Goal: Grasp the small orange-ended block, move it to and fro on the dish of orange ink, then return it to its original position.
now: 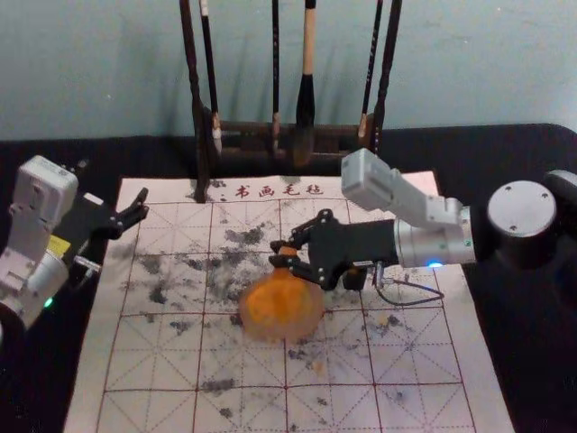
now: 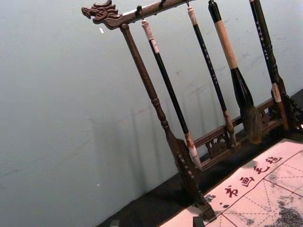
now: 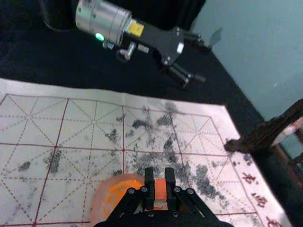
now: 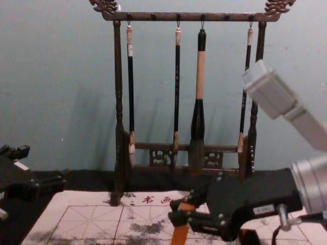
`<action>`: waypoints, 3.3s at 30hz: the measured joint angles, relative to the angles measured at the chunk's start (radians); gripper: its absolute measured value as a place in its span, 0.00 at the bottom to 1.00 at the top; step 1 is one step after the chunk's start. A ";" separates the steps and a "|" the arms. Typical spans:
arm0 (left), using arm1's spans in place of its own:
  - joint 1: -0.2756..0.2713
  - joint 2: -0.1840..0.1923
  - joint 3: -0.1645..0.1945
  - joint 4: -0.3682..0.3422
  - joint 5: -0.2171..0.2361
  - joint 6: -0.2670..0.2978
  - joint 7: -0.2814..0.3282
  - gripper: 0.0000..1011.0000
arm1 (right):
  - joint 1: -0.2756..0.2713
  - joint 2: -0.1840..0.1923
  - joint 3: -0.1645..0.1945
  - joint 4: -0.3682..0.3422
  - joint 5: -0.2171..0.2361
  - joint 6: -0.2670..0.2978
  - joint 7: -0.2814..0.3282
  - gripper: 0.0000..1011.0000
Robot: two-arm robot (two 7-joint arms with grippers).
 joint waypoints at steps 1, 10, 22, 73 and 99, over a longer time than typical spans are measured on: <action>0.000 0.000 0.000 0.000 0.000 0.000 0.000 0.99 | -0.005 0.008 0.006 -0.017 0.005 -0.001 -0.002 0.13; 0.000 0.000 0.000 0.000 0.000 0.000 0.000 0.99 | -0.042 0.066 0.043 -0.114 0.033 -0.010 -0.022 0.13; 0.000 0.000 0.000 0.000 0.000 0.000 0.000 0.99 | -0.120 0.170 0.122 -0.211 0.077 -0.005 -0.067 0.13; 0.000 0.000 0.000 0.000 0.000 0.000 0.000 0.99 | -0.150 0.146 0.138 -0.089 0.033 0.052 -0.086 0.13; 0.000 0.000 0.000 0.000 0.000 0.000 0.000 0.99 | -0.145 0.136 0.132 -0.074 0.020 0.052 -0.090 0.30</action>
